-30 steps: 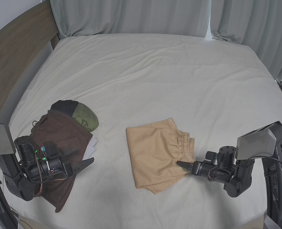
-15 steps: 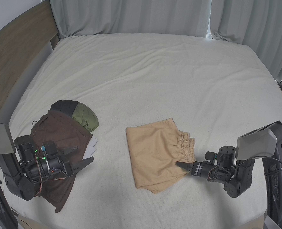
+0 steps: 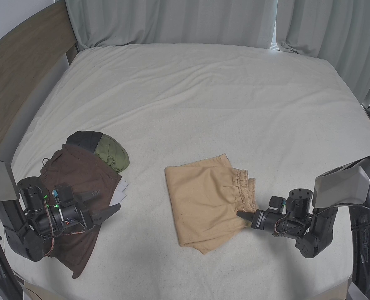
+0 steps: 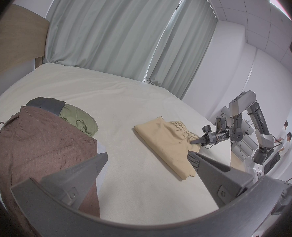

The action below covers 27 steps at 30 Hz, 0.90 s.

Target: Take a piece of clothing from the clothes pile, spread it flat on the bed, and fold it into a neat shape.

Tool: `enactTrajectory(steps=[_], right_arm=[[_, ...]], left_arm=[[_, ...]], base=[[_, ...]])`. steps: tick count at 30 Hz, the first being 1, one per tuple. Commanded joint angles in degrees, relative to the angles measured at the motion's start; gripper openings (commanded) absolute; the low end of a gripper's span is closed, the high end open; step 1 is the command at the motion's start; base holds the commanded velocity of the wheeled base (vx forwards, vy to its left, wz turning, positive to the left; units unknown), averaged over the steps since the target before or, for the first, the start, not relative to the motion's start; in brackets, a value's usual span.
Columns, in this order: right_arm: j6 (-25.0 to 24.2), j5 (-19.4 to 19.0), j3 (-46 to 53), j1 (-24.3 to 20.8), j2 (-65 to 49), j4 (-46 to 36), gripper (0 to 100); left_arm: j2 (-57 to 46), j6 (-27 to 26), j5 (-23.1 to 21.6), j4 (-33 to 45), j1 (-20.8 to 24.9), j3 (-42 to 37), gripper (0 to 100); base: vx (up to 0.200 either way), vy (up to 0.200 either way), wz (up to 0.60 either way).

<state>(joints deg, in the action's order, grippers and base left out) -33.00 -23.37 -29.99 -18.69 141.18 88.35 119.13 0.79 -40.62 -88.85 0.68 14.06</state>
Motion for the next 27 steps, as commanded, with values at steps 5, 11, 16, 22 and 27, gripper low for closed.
enactTrajectory(steps=[5,11,16,22,27], right_arm=[[0.04,-0.01,0.11,-0.82,-3.02,0.34,0],[0.04,-0.01,-0.68,-1.35,-3.02,0.34,0],[-0.05,-0.1,-0.68,-2.76,-5.39,0.34,0],[-2.6,-0.36,-0.6,-4.51,-10.05,0.34,0],[-3.47,-1.68,-0.42,-4.95,-13.91,0.16,0]], left_arm=[[0.58,0.0,0.01,-0.01,-0.07,0.01,100],[1.02,0.09,-0.07,-0.01,-0.16,0.18,100],[0.93,0.0,0.01,-0.01,-0.16,0.09,100],[1.02,-0.09,-0.16,-0.01,0.02,-0.08,100],[1.11,-0.18,-0.16,-0.01,-0.07,-0.34,100]], base=[[0.0,0.0,0.0],[0.0,0.0,0.0],[0.0,0.0,0.0],[0.0,0.0,0.0],[0.0,0.0,0.0]])
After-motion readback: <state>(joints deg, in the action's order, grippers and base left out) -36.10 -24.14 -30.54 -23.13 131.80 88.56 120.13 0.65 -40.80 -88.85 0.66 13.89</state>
